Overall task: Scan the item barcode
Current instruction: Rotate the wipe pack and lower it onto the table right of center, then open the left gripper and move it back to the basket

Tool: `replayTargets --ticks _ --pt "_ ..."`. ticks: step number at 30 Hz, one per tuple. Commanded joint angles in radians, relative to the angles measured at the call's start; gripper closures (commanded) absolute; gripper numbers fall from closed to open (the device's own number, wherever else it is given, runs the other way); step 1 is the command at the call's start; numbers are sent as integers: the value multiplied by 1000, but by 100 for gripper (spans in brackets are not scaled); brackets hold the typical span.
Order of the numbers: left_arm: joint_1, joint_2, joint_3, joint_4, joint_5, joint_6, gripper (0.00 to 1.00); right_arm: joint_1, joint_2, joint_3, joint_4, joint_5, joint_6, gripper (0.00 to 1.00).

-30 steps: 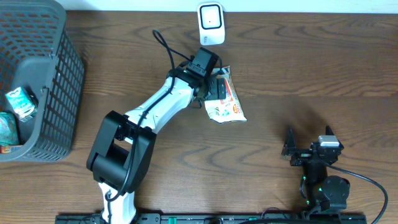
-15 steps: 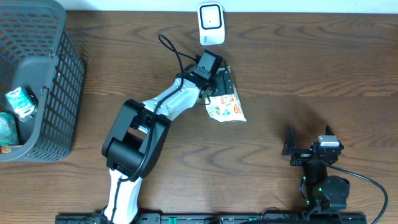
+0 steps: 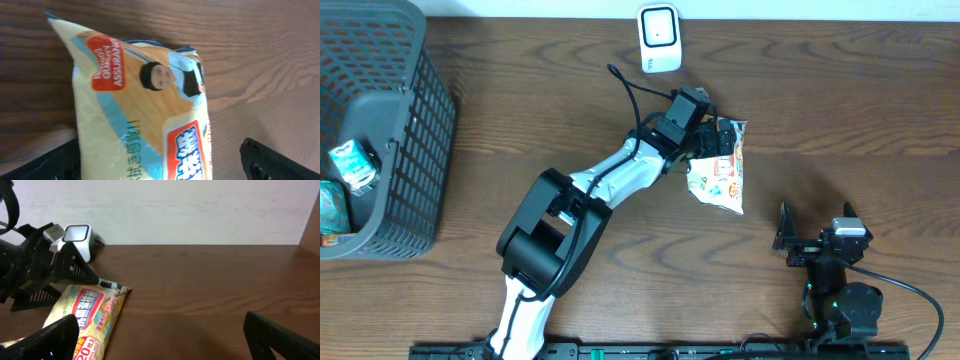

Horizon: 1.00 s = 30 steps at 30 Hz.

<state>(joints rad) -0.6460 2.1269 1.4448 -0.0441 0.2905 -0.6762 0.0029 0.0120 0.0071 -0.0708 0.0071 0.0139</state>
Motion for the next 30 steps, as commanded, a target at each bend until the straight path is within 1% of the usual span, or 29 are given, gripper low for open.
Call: replayTargets --ticks 1,4,6,10,15,17,20,21,25,30 --pt "37 -29 19 -37 5 70 2 -8 -5 -2 -4 -2 4 1" --pt "75 -71 19 -118 -6 127 2 -8 -5 -2 -4 -2 4 1" --pt "111 -126 19 -209 -71 160 2 -8 -5 -2 -4 -2 4 1" --pt "153 -229 19 -349 -169 280 2 -8 -5 -2 -4 -2 4 1" --pt "167 -323 19 -526 -275 396 2 -8 -5 -2 -4 -2 4 1" --pt "168 -335 19 -574 -311 459 2 -8 -5 -2 -4 -2 4 1" --pt "178 -345 19 -606 -345 560 2 -8 -5 -2 -4 -2 4 1" --pt "183 -351 20 -615 -345 576 2 -8 -5 -2 -4 -2 4 1" --pt "235 -399 41 -645 -348 579 2 -8 -5 -2 -4 -2 4 1" --pt "362 -485 156 -714 -348 579 2 -8 -5 -2 -4 -2 4 1"
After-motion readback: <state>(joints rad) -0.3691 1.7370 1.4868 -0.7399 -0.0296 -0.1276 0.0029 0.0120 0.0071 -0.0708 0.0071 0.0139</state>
